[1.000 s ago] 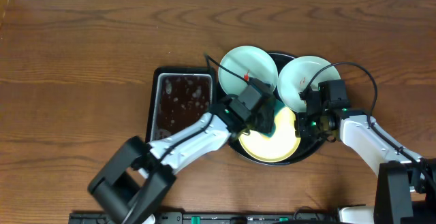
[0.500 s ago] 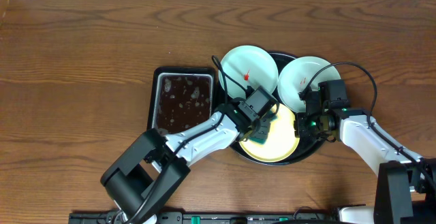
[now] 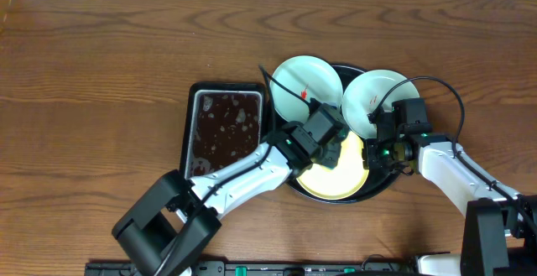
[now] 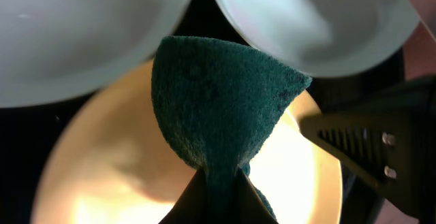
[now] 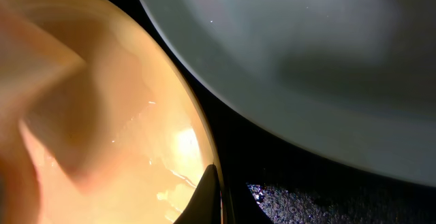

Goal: Clean dirty plates on tray and stack at the side
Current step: 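Scrub the yellow plate with the sponge in the left gripper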

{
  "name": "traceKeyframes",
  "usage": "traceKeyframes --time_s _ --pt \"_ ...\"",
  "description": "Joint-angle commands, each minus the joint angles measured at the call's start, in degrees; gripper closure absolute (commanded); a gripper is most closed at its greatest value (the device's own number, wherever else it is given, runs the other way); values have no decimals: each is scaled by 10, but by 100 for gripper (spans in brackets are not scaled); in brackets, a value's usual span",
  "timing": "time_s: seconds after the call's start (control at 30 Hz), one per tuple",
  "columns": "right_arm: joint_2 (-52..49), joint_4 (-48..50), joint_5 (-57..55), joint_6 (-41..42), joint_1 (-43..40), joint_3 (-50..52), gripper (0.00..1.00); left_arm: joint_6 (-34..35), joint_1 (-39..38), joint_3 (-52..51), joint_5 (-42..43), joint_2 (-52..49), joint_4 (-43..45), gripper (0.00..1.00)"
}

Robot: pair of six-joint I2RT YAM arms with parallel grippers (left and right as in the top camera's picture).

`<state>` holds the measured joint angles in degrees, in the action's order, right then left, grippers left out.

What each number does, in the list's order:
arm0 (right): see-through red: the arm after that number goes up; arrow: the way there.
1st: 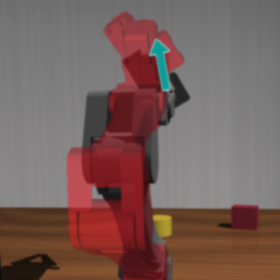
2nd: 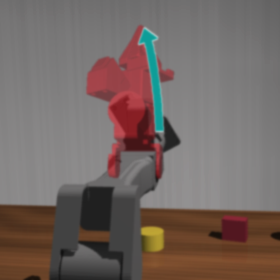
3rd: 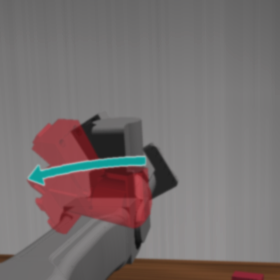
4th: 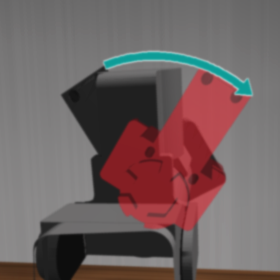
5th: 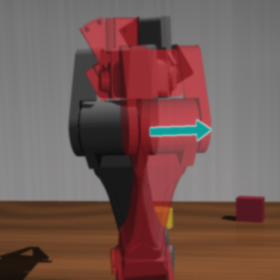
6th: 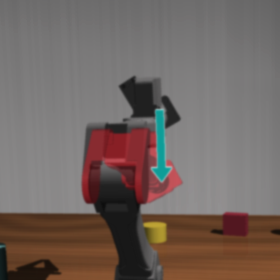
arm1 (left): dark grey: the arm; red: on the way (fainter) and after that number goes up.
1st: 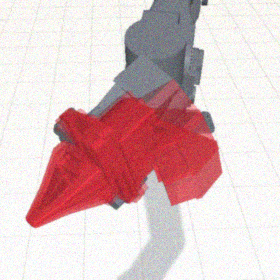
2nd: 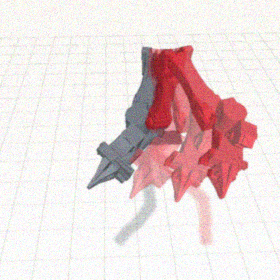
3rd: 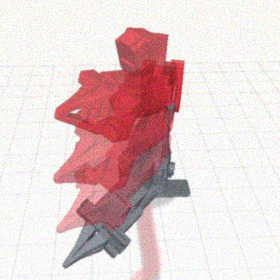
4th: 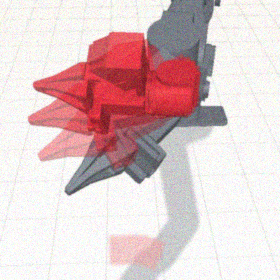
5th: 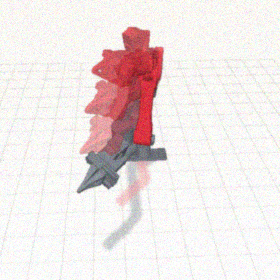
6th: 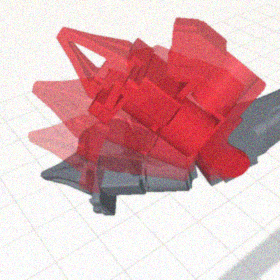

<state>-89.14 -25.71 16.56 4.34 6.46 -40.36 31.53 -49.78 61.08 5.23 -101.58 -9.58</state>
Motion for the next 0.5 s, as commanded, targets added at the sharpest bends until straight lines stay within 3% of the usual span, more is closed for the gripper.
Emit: traceKeyframes --time_s 0.0,0.27,0.47 --pt "-8 1 -6 3 -3 -7 99 5 -13 -2 -1 -22 1 92" --pt "-8 -1 -6 4 -3 -7 99 3 -28 -2 -2 -41 -6 92" --pt "-8 -3 -6 4 -3 -7 99 -23 -20 -3 -94 -52 -46 92"
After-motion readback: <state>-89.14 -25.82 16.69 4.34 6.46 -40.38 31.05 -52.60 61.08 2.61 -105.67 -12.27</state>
